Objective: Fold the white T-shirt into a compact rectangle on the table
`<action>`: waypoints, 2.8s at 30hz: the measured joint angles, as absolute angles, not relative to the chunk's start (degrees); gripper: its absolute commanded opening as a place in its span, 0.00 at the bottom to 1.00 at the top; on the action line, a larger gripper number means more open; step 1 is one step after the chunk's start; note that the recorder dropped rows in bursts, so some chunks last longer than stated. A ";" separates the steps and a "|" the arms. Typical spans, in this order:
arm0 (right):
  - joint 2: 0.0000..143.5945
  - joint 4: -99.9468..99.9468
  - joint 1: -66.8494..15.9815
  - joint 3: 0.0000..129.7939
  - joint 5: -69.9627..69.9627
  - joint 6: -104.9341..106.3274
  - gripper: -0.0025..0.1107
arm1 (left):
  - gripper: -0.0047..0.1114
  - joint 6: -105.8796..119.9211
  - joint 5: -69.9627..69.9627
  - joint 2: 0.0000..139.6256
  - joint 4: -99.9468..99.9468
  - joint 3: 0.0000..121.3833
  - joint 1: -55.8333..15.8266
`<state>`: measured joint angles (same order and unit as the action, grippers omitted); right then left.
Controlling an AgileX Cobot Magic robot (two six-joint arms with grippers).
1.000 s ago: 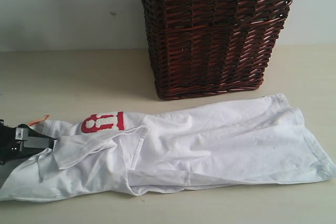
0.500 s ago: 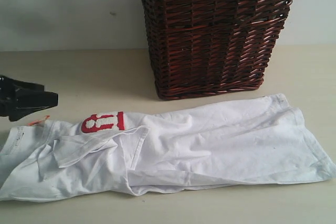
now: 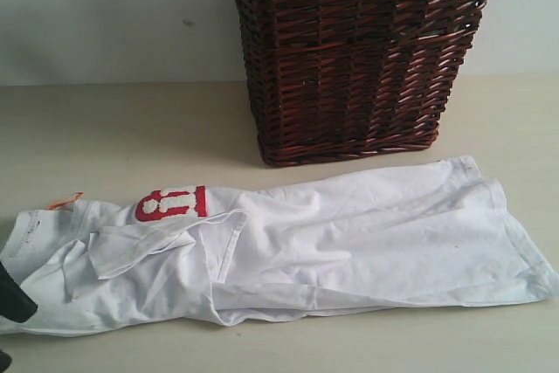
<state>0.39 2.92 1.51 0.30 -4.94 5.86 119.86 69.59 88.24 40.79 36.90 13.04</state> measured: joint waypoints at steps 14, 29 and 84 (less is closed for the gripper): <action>0.39 2.92 1.51 0.30 -4.94 5.86 0.02 | 0.04 119.94 69.59 94.27 53.49 33.97 8.93; 0.39 2.92 1.51 0.30 -4.94 5.86 0.02 | 0.04 119.98 48.24 97.99 63.90 35.11 1.02; 0.39 2.92 1.51 0.30 -4.94 5.86 0.02 | 0.04 119.92 41.13 104.36 78.78 36.61 -3.28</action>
<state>0.39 2.92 1.51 0.30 -4.94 5.86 119.92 41.13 104.36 78.78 36.61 -3.28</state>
